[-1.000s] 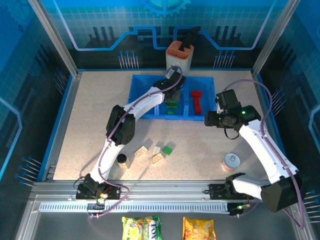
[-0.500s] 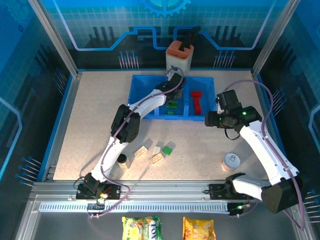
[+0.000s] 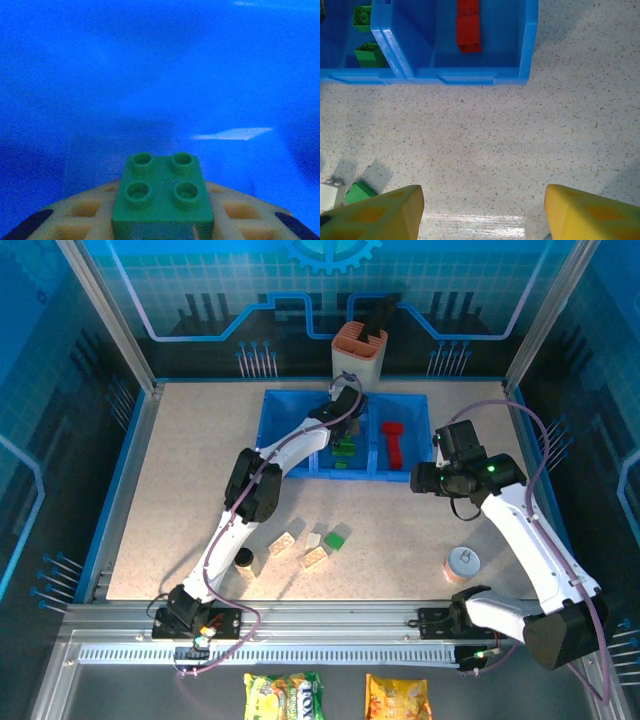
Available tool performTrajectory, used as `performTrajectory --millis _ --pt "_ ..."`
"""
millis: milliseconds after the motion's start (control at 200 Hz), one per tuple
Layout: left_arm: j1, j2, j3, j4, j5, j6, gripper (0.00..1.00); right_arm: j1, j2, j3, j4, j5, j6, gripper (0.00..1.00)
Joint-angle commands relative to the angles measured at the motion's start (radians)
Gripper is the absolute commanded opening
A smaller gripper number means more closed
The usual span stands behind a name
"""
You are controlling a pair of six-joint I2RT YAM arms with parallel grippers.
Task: Sort the legos into containers by color
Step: Place the lego in the container.
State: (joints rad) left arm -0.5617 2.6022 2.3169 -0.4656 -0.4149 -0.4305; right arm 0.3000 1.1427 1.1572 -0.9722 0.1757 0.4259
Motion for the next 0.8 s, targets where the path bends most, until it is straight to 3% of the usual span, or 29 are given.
performTrajectory --millis 0,495,795 --pt "0.003 0.022 0.039 -0.007 0.008 -0.017 0.37 -0.011 -0.017 -0.012 -0.019 0.002 0.005 0.66" --pt "0.002 0.013 0.047 0.007 0.049 -0.012 0.45 -0.014 -0.011 0.005 -0.027 -0.004 -0.001 0.66" --pt "0.000 -0.088 -0.029 0.025 0.072 0.004 0.45 -0.007 -0.008 0.012 -0.018 -0.031 0.016 0.65"
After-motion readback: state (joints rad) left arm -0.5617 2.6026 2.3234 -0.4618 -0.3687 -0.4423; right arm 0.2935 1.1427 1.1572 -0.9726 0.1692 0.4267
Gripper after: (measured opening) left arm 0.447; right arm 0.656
